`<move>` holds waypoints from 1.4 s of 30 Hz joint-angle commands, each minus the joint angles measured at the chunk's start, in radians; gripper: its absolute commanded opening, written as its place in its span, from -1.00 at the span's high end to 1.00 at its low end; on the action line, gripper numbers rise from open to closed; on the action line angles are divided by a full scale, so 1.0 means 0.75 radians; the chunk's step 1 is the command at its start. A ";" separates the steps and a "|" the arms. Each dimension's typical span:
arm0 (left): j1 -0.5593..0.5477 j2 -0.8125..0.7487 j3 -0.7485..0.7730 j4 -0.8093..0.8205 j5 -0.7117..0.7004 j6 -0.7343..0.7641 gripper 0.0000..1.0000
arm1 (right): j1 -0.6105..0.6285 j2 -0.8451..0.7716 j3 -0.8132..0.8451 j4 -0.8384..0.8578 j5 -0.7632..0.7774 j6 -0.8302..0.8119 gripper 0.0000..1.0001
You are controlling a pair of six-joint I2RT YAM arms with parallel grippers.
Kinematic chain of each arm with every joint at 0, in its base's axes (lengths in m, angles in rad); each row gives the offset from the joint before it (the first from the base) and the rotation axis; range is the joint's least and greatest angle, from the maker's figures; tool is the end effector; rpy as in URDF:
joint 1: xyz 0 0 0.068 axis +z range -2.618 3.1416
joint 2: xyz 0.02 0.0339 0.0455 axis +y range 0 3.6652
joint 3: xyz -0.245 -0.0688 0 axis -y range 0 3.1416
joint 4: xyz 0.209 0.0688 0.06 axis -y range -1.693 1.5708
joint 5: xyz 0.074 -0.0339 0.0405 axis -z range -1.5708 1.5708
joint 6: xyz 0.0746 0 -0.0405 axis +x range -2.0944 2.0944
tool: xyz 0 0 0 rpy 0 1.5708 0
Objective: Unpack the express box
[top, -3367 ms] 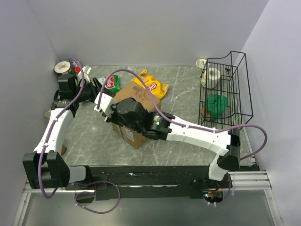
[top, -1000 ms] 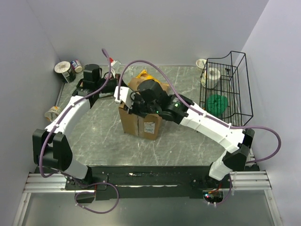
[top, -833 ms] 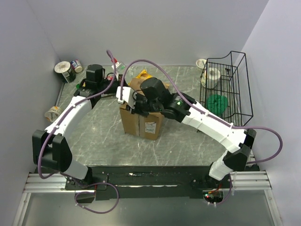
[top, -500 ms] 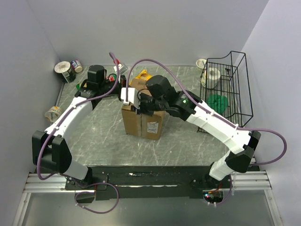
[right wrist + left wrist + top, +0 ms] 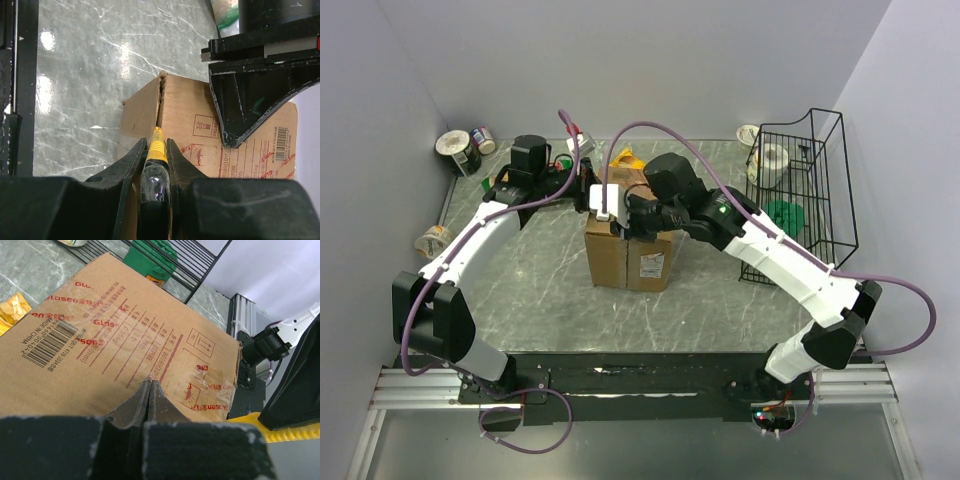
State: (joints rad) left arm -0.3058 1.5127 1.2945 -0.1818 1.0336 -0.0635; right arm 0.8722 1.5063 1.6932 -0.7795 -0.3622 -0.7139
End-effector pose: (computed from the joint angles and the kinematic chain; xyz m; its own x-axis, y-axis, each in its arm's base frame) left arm 0.2917 -0.1593 0.3277 -0.4283 0.1012 -0.8980 0.8833 0.2567 -0.3923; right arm 0.1841 0.2603 0.3755 0.3211 -0.5697 -0.7565 -0.9193 0.0044 -0.3936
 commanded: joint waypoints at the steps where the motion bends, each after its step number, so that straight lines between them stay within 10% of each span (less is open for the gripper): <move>1: -0.024 0.081 -0.078 -0.306 -0.055 0.070 0.98 | -0.054 -0.029 0.043 -0.040 0.080 -0.087 1.00; 42: -0.071 0.100 -0.080 -0.381 -0.045 0.191 0.98 | -0.183 -0.090 0.174 -0.280 0.139 -0.371 1.00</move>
State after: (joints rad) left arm -0.3401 1.5162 1.2984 -0.1764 1.0233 0.0498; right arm 0.7845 1.4899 1.7977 -1.0340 -0.3641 -0.9184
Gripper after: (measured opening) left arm 0.022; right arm 0.245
